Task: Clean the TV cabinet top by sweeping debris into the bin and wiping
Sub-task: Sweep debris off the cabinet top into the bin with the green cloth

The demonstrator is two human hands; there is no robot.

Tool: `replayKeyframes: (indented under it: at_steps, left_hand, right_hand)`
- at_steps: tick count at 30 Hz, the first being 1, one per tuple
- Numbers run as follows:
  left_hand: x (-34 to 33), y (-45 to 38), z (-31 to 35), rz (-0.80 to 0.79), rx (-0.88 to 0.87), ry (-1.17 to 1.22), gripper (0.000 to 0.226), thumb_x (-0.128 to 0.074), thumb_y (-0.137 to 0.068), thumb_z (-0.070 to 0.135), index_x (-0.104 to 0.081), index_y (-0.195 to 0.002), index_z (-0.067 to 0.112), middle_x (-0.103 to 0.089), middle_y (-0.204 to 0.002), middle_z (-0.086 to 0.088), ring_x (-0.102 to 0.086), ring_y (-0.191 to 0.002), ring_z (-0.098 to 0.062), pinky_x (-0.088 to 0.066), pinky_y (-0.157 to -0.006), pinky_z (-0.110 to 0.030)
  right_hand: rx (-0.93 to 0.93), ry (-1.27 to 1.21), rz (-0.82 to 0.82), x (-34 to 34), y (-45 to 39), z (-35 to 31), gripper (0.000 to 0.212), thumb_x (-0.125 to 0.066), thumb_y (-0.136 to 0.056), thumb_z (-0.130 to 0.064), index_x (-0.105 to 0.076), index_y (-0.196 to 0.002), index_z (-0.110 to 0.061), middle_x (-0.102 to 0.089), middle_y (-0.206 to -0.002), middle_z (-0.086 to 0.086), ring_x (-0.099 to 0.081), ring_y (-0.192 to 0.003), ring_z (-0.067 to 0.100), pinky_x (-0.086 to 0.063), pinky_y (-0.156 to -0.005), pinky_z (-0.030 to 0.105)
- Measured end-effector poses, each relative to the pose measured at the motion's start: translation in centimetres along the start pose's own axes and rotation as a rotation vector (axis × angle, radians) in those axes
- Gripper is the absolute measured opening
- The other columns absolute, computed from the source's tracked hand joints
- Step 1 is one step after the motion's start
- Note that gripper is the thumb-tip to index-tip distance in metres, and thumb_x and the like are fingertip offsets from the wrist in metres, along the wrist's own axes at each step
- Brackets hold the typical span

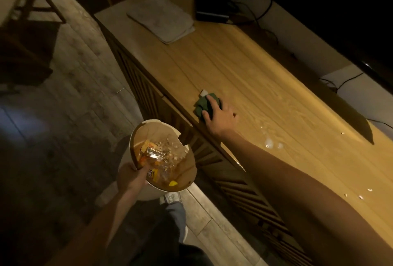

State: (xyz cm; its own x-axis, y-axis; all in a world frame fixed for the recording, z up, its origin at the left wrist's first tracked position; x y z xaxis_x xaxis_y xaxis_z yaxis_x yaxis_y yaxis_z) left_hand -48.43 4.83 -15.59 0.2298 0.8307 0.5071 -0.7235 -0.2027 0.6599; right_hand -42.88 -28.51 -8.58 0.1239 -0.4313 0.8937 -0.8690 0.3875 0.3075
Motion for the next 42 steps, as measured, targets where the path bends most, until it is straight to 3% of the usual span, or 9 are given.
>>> replayKeyframes:
  at_steps: [8, 11, 17, 21, 26, 29, 32, 38, 42]
  left_hand:
    - [-0.2, -1.6, 0.1, 0.013, 0.091, -0.032, 0.048, -0.078, -0.077, 0.044, -0.065, -0.108, 0.011, -0.07, -0.112, -0.016, -0.064, -0.104, -0.037, -0.053, -0.091, -0.047]
    - [-0.6, -1.5, -0.2, 0.006, 0.11, -0.078, 0.05, -0.075, -0.08, 0.048, -0.064, -0.111, 0.01, -0.068, -0.111, -0.017, -0.064, -0.105, -0.038, -0.052, -0.094, -0.051]
    - [-2.7, 0.2, 0.5, -0.001, 0.089, -0.039, 0.037, -0.073, -0.087, 0.028, -0.065, -0.111, 0.0, -0.069, -0.103, -0.021, -0.066, -0.096, -0.037, -0.054, -0.088, -0.049]
    - [-4.1, 2.0, 1.2, 0.046, 0.021, -0.024, 0.034, -0.077, -0.083, 0.032, -0.067, -0.092, 0.001, -0.07, -0.086, -0.02, -0.068, -0.086, -0.039, -0.057, -0.081, -0.053]
    - [-6.0, 3.6, -0.5, 0.125, 0.068, 0.085, 0.038, -0.075, -0.059, 0.044, -0.066, -0.073, 0.01, -0.069, -0.074, -0.02, -0.068, -0.076, -0.038, -0.058, -0.072, -0.054]
    - [-7.0, 4.8, -1.1, 0.193, 0.071, 0.091, 0.027, -0.081, -0.07, 0.034, -0.062, -0.069, 0.015, -0.065, -0.068, -0.009, -0.068, -0.08, -0.038, -0.05, -0.06, -0.037]
    - [-8.4, 5.8, -1.9, 0.231, 0.081, 0.072, 0.031, -0.078, -0.08, 0.028, -0.061, -0.08, 0.002, -0.062, -0.076, -0.017, -0.065, -0.084, -0.039, -0.046, -0.064, -0.04]
    - [-10.4, 8.4, -1.9, 0.316, 0.091, -0.031, 0.036, -0.074, -0.086, 0.022, -0.055, -0.087, -0.009, -0.056, -0.081, -0.025, -0.057, -0.08, -0.034, -0.042, -0.069, -0.045]
    - [-10.7, 10.2, -2.1, 0.313, 0.054, -0.051, 0.033, -0.075, -0.085, 0.026, -0.054, -0.079, 0.001, -0.055, -0.071, -0.013, -0.052, -0.064, -0.025, -0.035, -0.055, -0.034]
  right_hand:
    - [0.155, 0.222, 0.092, -0.6, -1.4, 0.5, 0.056, -0.034, -0.104, -0.057, -0.025, -0.155, -0.036, -0.041, -0.148, 0.017, -0.042, -0.132, 0.035, -0.042, -0.104, 0.053]
    - [0.256, 0.161, 0.026, -0.4, -1.7, 0.2, 0.056, -0.046, -0.103, -0.044, -0.026, -0.154, -0.032, -0.045, -0.137, 0.018, -0.048, -0.123, 0.036, -0.048, -0.098, 0.053]
    - [0.347, 0.03, -0.053, 2.2, -3.0, 3.0, 0.053, -0.061, -0.096, -0.033, -0.04, -0.145, -0.03, -0.052, -0.126, 0.012, -0.059, -0.109, 0.031, -0.053, -0.087, 0.042]
    - [0.2, -0.178, 0.075, 7.2, -5.3, 10.8, 0.05, -0.061, -0.096, -0.027, -0.044, -0.143, -0.027, -0.053, -0.128, 0.013, -0.059, -0.114, 0.032, -0.048, -0.097, 0.041]
    - [-0.127, -0.177, 0.288, 13.6, -10.2, 24.7, 0.046, -0.06, -0.097, -0.029, -0.045, -0.141, -0.026, -0.052, -0.135, 0.015, -0.055, -0.122, 0.033, -0.044, -0.105, 0.045]
    - [-0.297, -0.139, 0.299, 15.5, -12.4, 32.1, 0.045, -0.06, -0.099, -0.032, -0.044, -0.141, -0.028, -0.049, -0.137, 0.014, -0.057, -0.122, 0.034, -0.046, -0.103, 0.046]
    - [-0.367, -0.064, 0.247, 15.4, -13.0, 36.8, 0.046, -0.052, -0.102, -0.039, -0.044, -0.143, -0.02, -0.052, -0.137, 0.021, -0.057, -0.121, 0.041, -0.049, -0.1, 0.051]
    - [-0.163, 0.054, 0.351, 13.1, -10.3, 36.1, 0.047, -0.05, -0.102, -0.034, -0.04, -0.148, -0.03, -0.042, -0.153, 0.012, -0.039, -0.136, 0.039, -0.035, -0.108, 0.059]
    - [0.001, 0.048, 0.336, 10.8, -5.8, 32.6, 0.051, -0.052, -0.1, -0.031, -0.041, -0.15, -0.028, -0.039, -0.154, 0.008, -0.037, -0.135, 0.036, -0.034, -0.108, 0.052]
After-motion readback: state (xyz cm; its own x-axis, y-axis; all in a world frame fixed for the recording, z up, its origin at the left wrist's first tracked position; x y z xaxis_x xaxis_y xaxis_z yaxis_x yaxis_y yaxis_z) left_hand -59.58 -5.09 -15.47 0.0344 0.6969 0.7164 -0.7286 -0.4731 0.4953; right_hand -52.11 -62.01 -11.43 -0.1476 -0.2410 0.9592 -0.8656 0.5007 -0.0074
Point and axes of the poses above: each hand's wrist, its own y-axis away from the middle knuckle, its own x-axis out of the back of the hand, z = x × y, the point moved 6 cm from there along -y, towards the middle knuckle
